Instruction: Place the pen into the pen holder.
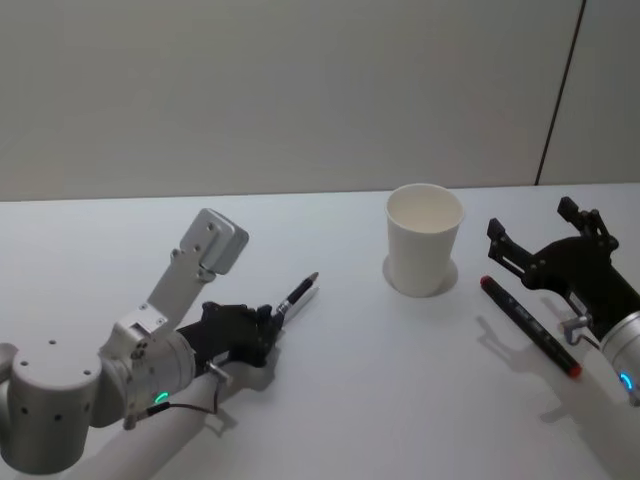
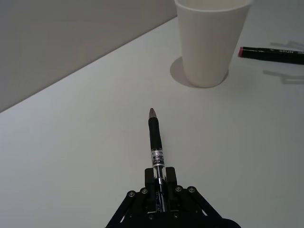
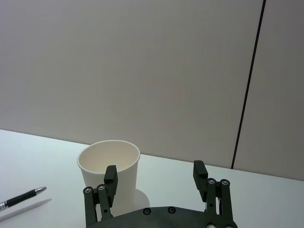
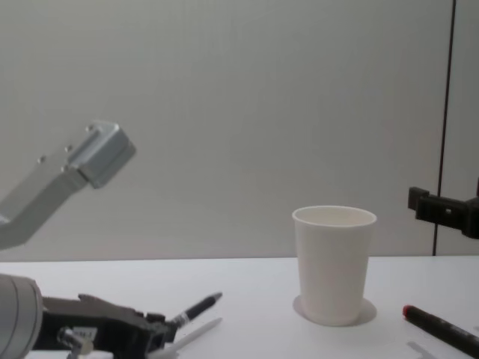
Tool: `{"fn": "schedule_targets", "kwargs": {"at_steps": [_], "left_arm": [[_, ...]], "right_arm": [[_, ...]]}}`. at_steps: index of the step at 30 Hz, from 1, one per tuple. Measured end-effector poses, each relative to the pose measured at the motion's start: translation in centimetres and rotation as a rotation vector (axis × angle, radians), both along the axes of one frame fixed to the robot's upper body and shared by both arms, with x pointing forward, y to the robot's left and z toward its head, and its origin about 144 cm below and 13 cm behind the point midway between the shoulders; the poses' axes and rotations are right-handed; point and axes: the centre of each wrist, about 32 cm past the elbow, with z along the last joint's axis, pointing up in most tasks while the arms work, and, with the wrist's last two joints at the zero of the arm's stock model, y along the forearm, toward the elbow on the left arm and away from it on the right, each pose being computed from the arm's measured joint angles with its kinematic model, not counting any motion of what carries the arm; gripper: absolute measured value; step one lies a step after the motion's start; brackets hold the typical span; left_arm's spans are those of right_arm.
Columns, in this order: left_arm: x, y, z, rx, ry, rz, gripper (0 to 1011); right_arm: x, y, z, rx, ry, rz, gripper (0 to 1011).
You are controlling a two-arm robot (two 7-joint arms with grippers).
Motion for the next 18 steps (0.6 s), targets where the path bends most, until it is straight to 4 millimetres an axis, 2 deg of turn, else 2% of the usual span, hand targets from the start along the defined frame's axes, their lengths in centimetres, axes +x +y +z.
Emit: {"fn": "schedule_targets", "kwargs": {"at_steps": [18], "left_arm": [[-1.3, 1.2, 0.7, -0.141, -0.190, 0.034, 139]], "right_arm": [[0.0, 0.0, 0.0, 0.000, 0.000, 0.000, 1002]]}}
